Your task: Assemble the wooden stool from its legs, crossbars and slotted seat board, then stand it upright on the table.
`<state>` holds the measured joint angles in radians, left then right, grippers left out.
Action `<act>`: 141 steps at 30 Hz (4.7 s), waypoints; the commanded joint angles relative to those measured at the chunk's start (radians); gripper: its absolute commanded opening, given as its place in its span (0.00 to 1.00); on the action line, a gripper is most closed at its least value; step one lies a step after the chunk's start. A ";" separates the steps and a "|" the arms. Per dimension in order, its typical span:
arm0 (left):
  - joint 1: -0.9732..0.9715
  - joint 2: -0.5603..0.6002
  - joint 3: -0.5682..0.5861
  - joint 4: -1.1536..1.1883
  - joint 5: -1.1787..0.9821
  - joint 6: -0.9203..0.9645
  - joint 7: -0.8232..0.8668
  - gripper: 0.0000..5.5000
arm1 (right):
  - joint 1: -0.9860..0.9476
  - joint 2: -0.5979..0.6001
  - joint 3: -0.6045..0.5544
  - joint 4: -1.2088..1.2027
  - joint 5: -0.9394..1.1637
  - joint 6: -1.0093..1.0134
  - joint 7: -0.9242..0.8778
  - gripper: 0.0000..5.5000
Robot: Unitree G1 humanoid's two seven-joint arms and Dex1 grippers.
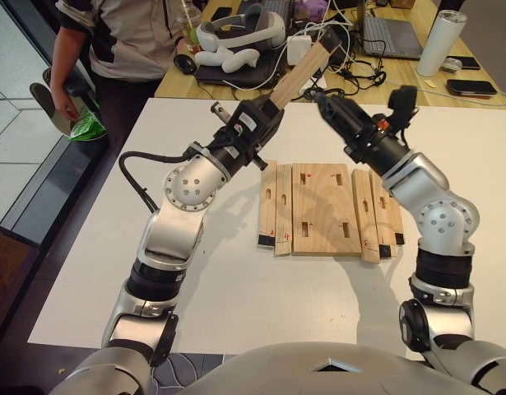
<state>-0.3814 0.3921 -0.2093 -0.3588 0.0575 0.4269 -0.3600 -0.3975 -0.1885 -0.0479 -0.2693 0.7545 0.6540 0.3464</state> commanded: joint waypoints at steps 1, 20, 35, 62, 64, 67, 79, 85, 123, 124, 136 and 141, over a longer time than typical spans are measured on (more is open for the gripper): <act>-0.005 0.008 0.050 -0.006 -0.022 0.182 -0.016 0.23 | 0.077 -0.172 0.179 -0.108 -0.353 -0.194 0.042 0.61; -0.201 0.012 0.126 -0.171 -0.371 0.919 -0.162 0.23 | -0.196 -0.404 0.671 0.320 -1.751 -1.049 -0.240 0.61; -0.188 0.048 0.102 -0.134 -0.382 0.908 -0.098 0.23 | -0.095 -0.397 0.529 0.249 -1.661 -1.014 -0.114 0.61; -0.217 -0.017 0.134 -0.169 -0.476 0.972 -0.036 0.23 | -0.155 -0.239 0.531 0.419 -1.630 -0.984 -0.166 0.07; -0.221 -0.031 0.145 -0.173 -0.489 0.982 -0.034 0.23 | -0.153 -0.238 0.535 0.425 -1.630 -0.984 -0.162 0.07; -0.223 -0.045 0.153 -0.181 -0.501 0.998 -0.034 0.23 | -0.153 -0.239 0.535 0.435 -1.629 -0.980 -0.158 0.07; -0.230 -0.113 0.209 -0.191 -0.521 1.014 -0.018 0.23 | -0.196 -0.215 0.521 0.516 -1.614 -0.967 -0.196 0.07; -0.249 -0.128 0.269 -0.136 -0.513 1.001 0.019 0.42 | -0.193 -0.228 0.510 0.508 -1.592 -0.976 -0.211 0.07; -0.043 -0.334 0.586 -0.241 -0.506 0.782 0.349 0.42 | 0.490 0.150 -0.116 -0.530 -0.850 0.291 -0.166 0.07; -0.019 -0.338 0.582 -0.252 -0.503 0.757 0.350 0.42 | 0.494 0.155 -0.124 -0.511 -0.841 0.265 -0.173 0.07; 0.263 -0.414 0.455 -0.327 -0.452 0.483 0.383 0.42 | 0.491 0.192 -0.144 -0.371 -0.743 0.090 -0.225 0.07; 0.315 -0.421 0.411 -0.319 -0.436 0.405 0.387 0.42 | 0.503 0.191 -0.135 -0.318 -0.716 0.036 -0.230 0.07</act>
<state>-0.0809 -0.0290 0.2144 -0.6814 -0.3860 0.8514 0.0184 0.1009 0.0027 -0.1875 -0.6081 0.0231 0.7171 0.1189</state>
